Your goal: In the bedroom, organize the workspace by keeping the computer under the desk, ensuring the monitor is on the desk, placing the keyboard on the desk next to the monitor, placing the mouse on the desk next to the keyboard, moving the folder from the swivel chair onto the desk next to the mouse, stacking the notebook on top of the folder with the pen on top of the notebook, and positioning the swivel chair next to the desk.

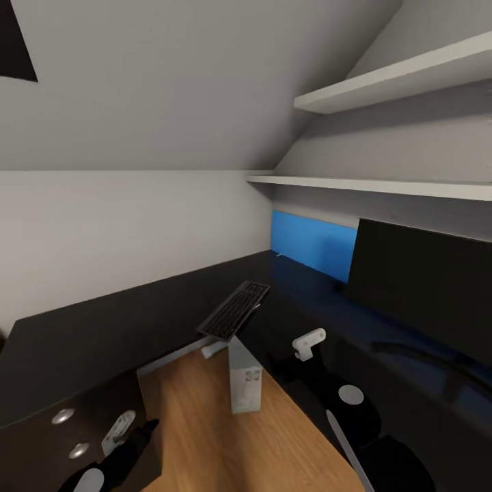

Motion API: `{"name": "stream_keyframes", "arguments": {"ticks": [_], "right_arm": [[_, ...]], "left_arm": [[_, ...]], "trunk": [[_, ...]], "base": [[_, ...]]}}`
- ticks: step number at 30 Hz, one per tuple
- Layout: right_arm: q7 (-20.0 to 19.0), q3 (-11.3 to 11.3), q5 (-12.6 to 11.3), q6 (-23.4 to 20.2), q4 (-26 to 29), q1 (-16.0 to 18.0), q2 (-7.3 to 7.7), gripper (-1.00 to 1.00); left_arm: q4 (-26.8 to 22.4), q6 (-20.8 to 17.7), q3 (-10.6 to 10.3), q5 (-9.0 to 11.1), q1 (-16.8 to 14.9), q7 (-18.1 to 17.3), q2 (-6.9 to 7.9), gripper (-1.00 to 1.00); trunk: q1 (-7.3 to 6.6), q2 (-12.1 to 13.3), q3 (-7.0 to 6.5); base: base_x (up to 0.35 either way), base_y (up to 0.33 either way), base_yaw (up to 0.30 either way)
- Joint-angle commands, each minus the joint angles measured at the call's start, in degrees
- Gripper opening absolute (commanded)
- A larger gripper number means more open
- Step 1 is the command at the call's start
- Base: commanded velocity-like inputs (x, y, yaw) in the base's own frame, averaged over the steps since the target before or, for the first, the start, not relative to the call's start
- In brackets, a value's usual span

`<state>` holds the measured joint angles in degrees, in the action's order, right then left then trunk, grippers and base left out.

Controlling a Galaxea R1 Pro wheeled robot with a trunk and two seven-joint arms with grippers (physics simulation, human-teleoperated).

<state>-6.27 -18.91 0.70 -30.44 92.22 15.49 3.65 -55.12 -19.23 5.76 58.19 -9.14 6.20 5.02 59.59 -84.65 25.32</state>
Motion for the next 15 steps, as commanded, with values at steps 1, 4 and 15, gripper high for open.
{"name": "stream_keyframes", "arguments": {"ticks": [1, 4, 15], "right_arm": [[-0.14, -0.05, 0.09, -0.32, 0.07, 0.07, 0.01, 1.0], [-0.14, -0.07, 0.09, -0.32, 0.07, 0.07, -0.02, 1.0], [-0.14, -0.13, 0.09, -0.33, 0.07, 0.07, -0.02, 1.0]], "left_arm": [[-0.1, -0.25, 0.04, 0.6, 0.0, 0.41, -0.01, 1.0], [-0.1, -0.22, 0.04, 0.6, 0.0, 0.46, -0.07, 1.0], [-0.16, -0.19, -0.11, 0.69, 0.0, 0.63, -0.09, 1.0]], "trunk": [[0.02, -0.04, 0.07], [0.02, -0.04, 0.07], [0.02, -0.04, 0.07]], "base": [[0.206, 0.282, -0.294], [0.201, 0.283, -0.296], [0.125, 0.165, -0.296]]}}
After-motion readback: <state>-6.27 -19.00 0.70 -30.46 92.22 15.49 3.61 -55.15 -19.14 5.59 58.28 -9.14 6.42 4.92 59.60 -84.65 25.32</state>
